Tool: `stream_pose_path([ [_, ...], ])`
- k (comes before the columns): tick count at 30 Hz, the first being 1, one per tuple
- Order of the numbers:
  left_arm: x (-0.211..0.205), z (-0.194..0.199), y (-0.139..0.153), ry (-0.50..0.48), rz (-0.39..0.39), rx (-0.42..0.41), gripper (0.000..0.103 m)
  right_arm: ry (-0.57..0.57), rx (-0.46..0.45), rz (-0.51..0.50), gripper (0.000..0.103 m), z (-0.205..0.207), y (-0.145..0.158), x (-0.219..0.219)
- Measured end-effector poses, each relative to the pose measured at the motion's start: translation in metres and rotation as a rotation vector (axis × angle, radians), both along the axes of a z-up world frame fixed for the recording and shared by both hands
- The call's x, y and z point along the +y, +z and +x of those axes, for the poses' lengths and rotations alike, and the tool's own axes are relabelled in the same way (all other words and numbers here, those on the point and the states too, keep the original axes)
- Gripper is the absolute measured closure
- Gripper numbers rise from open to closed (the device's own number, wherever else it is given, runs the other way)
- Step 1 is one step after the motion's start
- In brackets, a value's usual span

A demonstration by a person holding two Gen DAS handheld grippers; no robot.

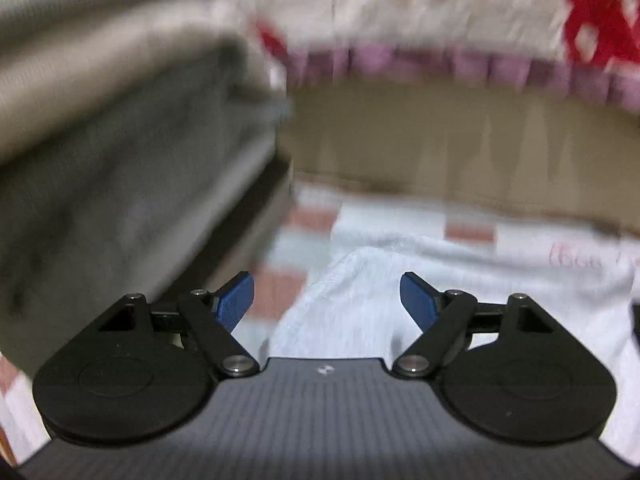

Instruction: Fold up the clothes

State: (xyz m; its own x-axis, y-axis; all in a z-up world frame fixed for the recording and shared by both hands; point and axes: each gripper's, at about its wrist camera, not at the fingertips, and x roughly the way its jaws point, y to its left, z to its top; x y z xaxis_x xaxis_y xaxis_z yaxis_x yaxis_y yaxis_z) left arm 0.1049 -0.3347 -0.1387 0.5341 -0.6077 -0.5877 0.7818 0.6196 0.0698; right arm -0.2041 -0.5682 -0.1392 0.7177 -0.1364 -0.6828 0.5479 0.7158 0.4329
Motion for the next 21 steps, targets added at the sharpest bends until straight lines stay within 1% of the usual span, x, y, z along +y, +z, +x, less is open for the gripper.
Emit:
stream_pose_path([
  [1, -0.004, 0.004, -0.007, 0.021, 0.048, 0.019, 0.023, 0.01, 0.01, -0.006, 0.068, -0.002, -0.003, 0.003],
  [3, -0.005, 0.007, -0.018, 0.027, 0.085, 0.027, 0.023, 0.031, 0.032, -0.022, 0.068, 0.0, -0.008, 0.009],
  [5, -0.005, 0.01, -0.023, 0.019, 0.099, 0.052, 0.023, 0.046, 0.045, -0.028, 0.067, 0.004, -0.01, 0.013],
  [8, -0.009, 0.009, -0.026, 0.004, 0.117, 0.062, 0.023, 0.063, 0.028, -0.027, 0.067, 0.018, -0.008, 0.016],
  [10, -0.014, 0.007, -0.031, 0.007, 0.166, 0.056, 0.023, 0.058, -0.006, -0.005, 0.059, 0.028, -0.006, 0.013],
  [11, -0.014, 0.004, -0.035, 0.009, 0.184, 0.052, 0.023, 0.048, -0.017, 0.014, 0.05, 0.033, -0.008, 0.011],
  [12, -0.015, 0.004, -0.039, 0.005, 0.186, 0.049, 0.023, 0.029, -0.025, 0.032, 0.045, 0.039, -0.011, 0.009],
  [13, -0.016, 0.003, -0.043, 0.002, 0.187, 0.045, 0.023, 0.007, -0.033, 0.048, 0.045, 0.046, -0.014, 0.006],
  [14, -0.012, 0.006, -0.044, 0.031, 0.188, 0.031, 0.023, -0.024, -0.04, 0.053, 0.045, 0.053, -0.019, 0.003],
  [15, -0.008, 0.008, -0.045, 0.062, 0.189, 0.017, 0.022, -0.049, -0.052, 0.058, 0.055, 0.059, -0.024, 0.0],
  [16, -0.004, 0.011, -0.046, 0.094, 0.19, 0.002, 0.022, -0.05, -0.083, 0.063, 0.073, 0.065, -0.028, -0.004],
  [17, 0.0, 0.013, -0.047, 0.125, 0.191, -0.013, 0.022, -0.04, -0.104, 0.06, 0.093, 0.07, -0.029, -0.007],
  [19, 0.008, 0.019, -0.05, 0.187, 0.193, -0.043, 0.023, -0.092, -0.111, 0.024, 0.095, 0.072, -0.028, -0.009],
  [20, 0.012, 0.021, -0.045, 0.183, 0.192, -0.033, 0.026, -0.117, -0.112, 0.012, 0.095, 0.073, -0.027, -0.011],
  [21, 0.018, 0.023, -0.039, 0.175, 0.191, -0.022, 0.027, -0.128, -0.093, 0.009, 0.095, 0.074, -0.029, -0.011],
])
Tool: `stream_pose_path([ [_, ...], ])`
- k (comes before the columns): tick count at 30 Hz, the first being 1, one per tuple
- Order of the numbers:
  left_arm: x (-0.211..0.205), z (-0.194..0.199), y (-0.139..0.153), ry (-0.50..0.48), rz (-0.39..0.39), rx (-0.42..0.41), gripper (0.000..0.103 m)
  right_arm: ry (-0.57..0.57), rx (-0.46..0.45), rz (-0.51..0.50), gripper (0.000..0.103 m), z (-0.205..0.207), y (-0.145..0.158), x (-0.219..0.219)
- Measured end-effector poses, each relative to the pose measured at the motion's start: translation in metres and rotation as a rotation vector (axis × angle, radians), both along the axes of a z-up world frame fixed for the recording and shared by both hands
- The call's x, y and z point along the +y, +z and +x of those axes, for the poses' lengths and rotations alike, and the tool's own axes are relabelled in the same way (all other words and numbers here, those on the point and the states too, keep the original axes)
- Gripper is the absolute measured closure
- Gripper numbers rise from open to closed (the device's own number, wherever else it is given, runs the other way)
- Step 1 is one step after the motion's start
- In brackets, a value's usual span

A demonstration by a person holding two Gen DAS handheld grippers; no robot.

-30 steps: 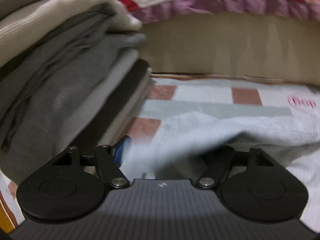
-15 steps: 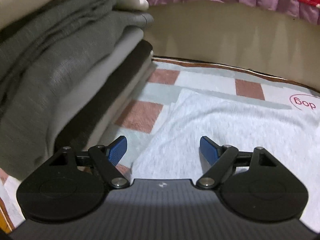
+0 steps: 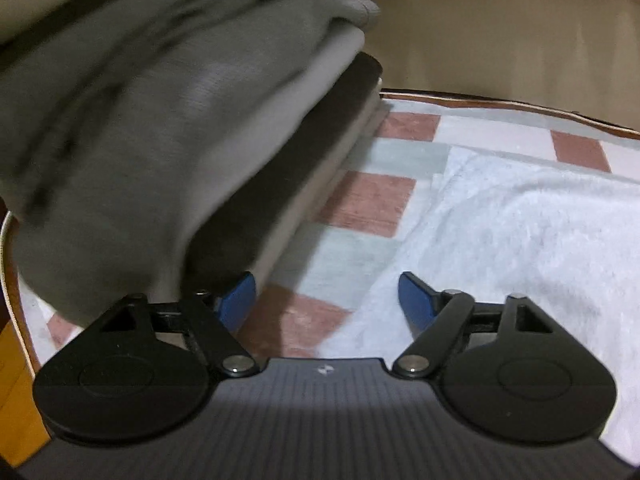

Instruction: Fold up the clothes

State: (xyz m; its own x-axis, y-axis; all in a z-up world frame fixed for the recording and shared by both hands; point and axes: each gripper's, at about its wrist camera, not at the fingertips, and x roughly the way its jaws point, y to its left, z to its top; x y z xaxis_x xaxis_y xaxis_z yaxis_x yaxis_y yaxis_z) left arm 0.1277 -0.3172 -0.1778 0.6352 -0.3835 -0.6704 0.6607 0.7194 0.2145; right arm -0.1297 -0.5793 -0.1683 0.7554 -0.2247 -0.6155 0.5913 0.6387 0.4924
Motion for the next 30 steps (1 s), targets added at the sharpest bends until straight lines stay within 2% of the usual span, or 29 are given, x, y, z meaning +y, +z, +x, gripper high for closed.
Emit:
stream_pose_path([
  [2, 0.017, -0.003, 0.014, -0.014, -0.041, 0.07, 0.027, 0.033, 0.104, -0.085, 0.093, 0.008, 0.0, 0.01],
  [3, 0.025, -0.007, 0.021, -0.013, -0.054, 0.091, 0.027, 0.057, 0.165, -0.164, 0.089, 0.013, 0.003, 0.02],
  [4, 0.034, -0.01, 0.027, -0.013, -0.066, 0.111, 0.027, 0.054, 0.222, -0.239, 0.083, 0.016, 0.008, 0.031],
  [5, 0.045, -0.016, 0.031, -0.006, -0.054, 0.119, 0.027, 0.016, 0.271, -0.283, 0.071, 0.016, 0.013, 0.038],
  [6, 0.056, -0.019, 0.034, 0.016, -0.05, 0.141, 0.027, -0.024, 0.308, -0.314, 0.067, 0.014, 0.018, 0.045],
  [7, 0.068, -0.022, 0.036, 0.039, -0.045, 0.164, 0.027, -0.069, 0.298, -0.297, 0.065, 0.006, 0.025, 0.049],
  [8, 0.082, -0.023, 0.036, 0.071, -0.075, 0.214, 0.027, -0.103, 0.277, -0.271, 0.064, -0.002, 0.032, 0.053],
  [10, 0.113, -0.021, 0.032, 0.14, -0.161, 0.345, 0.027, -0.071, 0.155, -0.159, 0.064, -0.024, 0.042, 0.063],
  [11, 0.126, -0.02, 0.027, 0.165, -0.222, 0.421, 0.027, -0.012, 0.143, -0.181, 0.064, -0.028, 0.047, 0.077],
  [13, 0.151, -0.018, 0.016, 0.214, -0.345, 0.572, 0.036, 0.105, 0.118, -0.225, 0.064, -0.036, 0.056, 0.105],
  [14, 0.157, -0.018, 0.01, 0.217, -0.373, 0.616, 0.044, 0.165, 0.109, -0.247, 0.064, -0.039, 0.06, 0.12],
  [17, 0.151, -0.026, 0.007, 0.156, -0.371, 0.565, 0.068, 0.365, 0.124, -0.317, 0.064, -0.037, 0.059, 0.16],
  [20, 0.145, -0.032, 0.003, 0.1, -0.38, 0.533, 0.068, 0.545, 0.156, -0.396, 0.059, -0.035, 0.055, 0.197],
  [25, 0.136, -0.022, -0.018, 0.122, -0.51, 0.735, 0.06, 0.728, 0.296, -0.593, 0.057, -0.031, 0.035, 0.238],
  [27, 0.134, -0.021, -0.025, 0.149, -0.532, 0.775, 0.055, 0.772, 0.328, -0.656, 0.05, -0.028, 0.031, 0.248],
  [29, 0.133, -0.016, -0.031, 0.178, -0.594, 0.789, 0.057, 0.809, 0.358, -0.717, 0.048, -0.028, 0.026, 0.255],
  [30, 0.133, -0.013, -0.033, 0.206, -0.628, 0.789, 0.066, 0.814, 0.362, -0.735, 0.048, -0.026, 0.024, 0.256],
])
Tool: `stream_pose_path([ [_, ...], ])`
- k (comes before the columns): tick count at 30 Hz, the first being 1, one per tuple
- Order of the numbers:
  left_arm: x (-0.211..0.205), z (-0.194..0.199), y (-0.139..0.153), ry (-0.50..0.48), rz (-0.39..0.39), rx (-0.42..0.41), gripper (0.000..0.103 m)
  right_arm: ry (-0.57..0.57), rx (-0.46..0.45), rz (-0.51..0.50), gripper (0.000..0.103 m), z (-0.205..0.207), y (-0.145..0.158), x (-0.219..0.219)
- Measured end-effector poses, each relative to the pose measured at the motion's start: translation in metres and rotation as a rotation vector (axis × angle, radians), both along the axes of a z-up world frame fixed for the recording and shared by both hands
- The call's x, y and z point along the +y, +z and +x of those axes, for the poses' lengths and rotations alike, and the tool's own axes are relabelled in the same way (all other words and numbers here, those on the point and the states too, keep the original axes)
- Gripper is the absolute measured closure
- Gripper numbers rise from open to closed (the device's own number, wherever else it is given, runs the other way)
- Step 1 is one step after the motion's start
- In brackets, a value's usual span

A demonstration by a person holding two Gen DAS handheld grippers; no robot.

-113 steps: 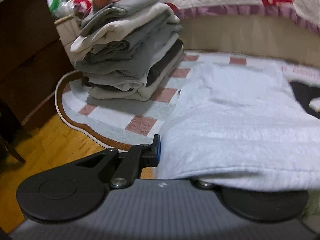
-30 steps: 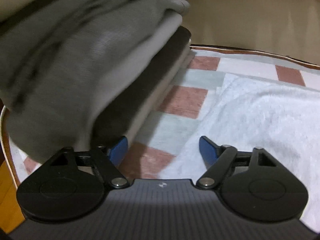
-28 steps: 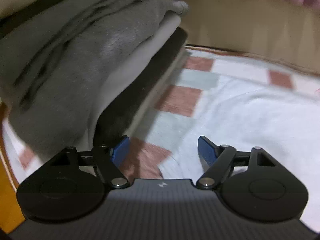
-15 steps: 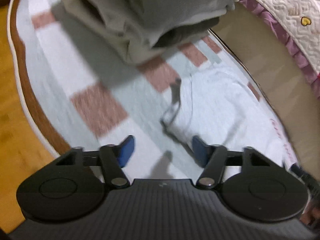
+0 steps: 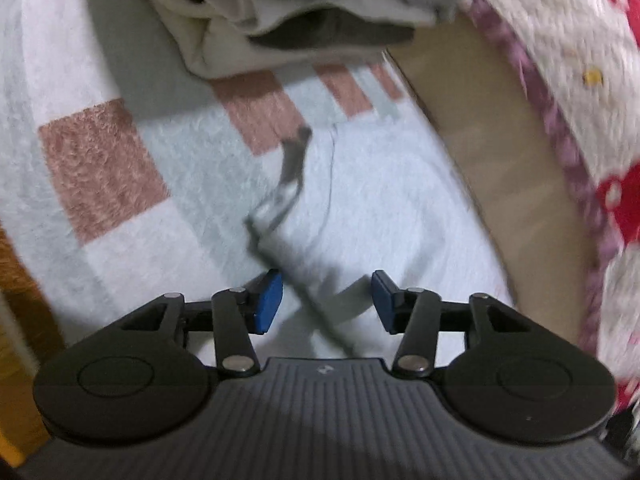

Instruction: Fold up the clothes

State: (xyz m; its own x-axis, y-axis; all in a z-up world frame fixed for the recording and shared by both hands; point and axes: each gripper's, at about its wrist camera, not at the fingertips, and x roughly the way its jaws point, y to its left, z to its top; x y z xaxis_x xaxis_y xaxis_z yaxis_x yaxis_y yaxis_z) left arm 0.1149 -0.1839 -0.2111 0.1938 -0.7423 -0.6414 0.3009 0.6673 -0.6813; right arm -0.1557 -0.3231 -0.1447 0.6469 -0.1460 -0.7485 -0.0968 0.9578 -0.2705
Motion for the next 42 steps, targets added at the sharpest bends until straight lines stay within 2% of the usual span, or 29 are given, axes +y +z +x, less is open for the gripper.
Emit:
stream_pose_path([
  [2, -0.002, 0.006, -0.004, 0.041, -0.016, -0.01, 0.097, 0.016, 0.0, -0.034, 0.048, 0.003, -0.005, 0.001],
  [4, -0.005, 0.001, 0.016, 0.006, 0.004, -0.13, 0.097, 0.01, -0.012, -0.045, 0.049, 0.006, -0.008, -0.001],
  [5, -0.006, -0.002, 0.026, -0.013, 0.015, -0.192, 0.097, 0.0, -0.021, -0.034, 0.055, 0.008, -0.009, -0.005],
  [6, -0.008, -0.005, 0.037, -0.032, 0.026, -0.255, 0.097, -0.009, -0.019, 0.011, 0.073, 0.008, -0.008, -0.01],
  [7, -0.007, -0.008, 0.049, -0.038, 0.029, -0.321, 0.097, -0.02, -0.02, 0.052, 0.08, 0.008, -0.007, -0.014],
  [9, -0.004, -0.002, 0.042, -0.02, 0.041, -0.29, 0.097, -0.033, -0.03, 0.071, 0.092, 0.003, -0.005, -0.015],
  [11, -0.001, 0.003, 0.034, -0.001, 0.054, -0.253, 0.097, -0.033, -0.036, 0.065, 0.094, -0.002, -0.004, -0.013],
  [14, -0.003, 0.007, 0.018, 0.031, 0.157, -0.197, 0.091, -0.013, -0.023, 0.035, 0.094, -0.004, -0.006, -0.005],
  [16, -0.005, 0.003, 0.03, 0.045, 0.225, -0.268, 0.08, 0.01, -0.011, 0.015, 0.093, -0.004, -0.007, 0.0],
  [17, -0.007, 0.001, 0.036, 0.052, 0.26, -0.305, 0.069, 0.026, -0.001, 0.011, 0.092, -0.006, -0.007, 0.002],
  [19, -0.008, -0.005, 0.046, 0.052, 0.342, -0.399, 0.068, 0.035, 0.022, 0.029, 0.092, -0.009, -0.006, 0.003],
  [22, -0.009, -0.014, 0.061, 0.051, 0.465, -0.541, 0.066, 0.008, 0.042, 0.128, 0.093, -0.017, -0.003, -0.006],
  [25, -0.008, -0.021, 0.069, -0.063, 0.306, -0.422, 0.064, -0.018, 0.113, 0.301, 0.091, -0.022, 0.003, -0.026],
  [27, -0.025, -0.038, 0.076, -0.183, 0.253, -0.432, 0.062, -0.068, 0.145, 0.46, 0.091, -0.027, 0.012, -0.049],
  [28, -0.035, -0.05, 0.078, -0.241, 0.239, -0.451, 0.061, -0.1, 0.145, 0.528, 0.086, -0.03, 0.018, -0.06],
  [30, -0.057, -0.073, 0.077, -0.362, 0.21, -0.483, 0.06, -0.217, 0.023, 0.57, 0.051, -0.044, 0.033, -0.085],
  [32, -0.08, -0.097, 0.071, -0.486, 0.192, -0.51, 0.058, -0.334, -0.057, 0.653, 0.05, -0.052, 0.037, -0.111],
  [34, -0.102, -0.121, 0.06, -0.611, 0.189, -0.542, 0.055, -0.437, -0.095, 0.738, 0.05, -0.058, 0.029, -0.133],
  [36, -0.117, -0.143, 0.05, -0.732, 0.211, -0.616, 0.055, -0.536, -0.13, 0.817, 0.05, -0.064, 0.02, -0.153],
  [39, -0.121, -0.155, 0.048, -0.778, 0.237, -0.65, 0.051, -0.568, -0.118, 0.838, 0.05, -0.068, 0.009, -0.153],
  [42, -0.118, -0.152, 0.05, -0.785, 0.23, -0.592, 0.05, -0.585, -0.096, 0.845, 0.05, -0.07, -0.001, -0.151],
])
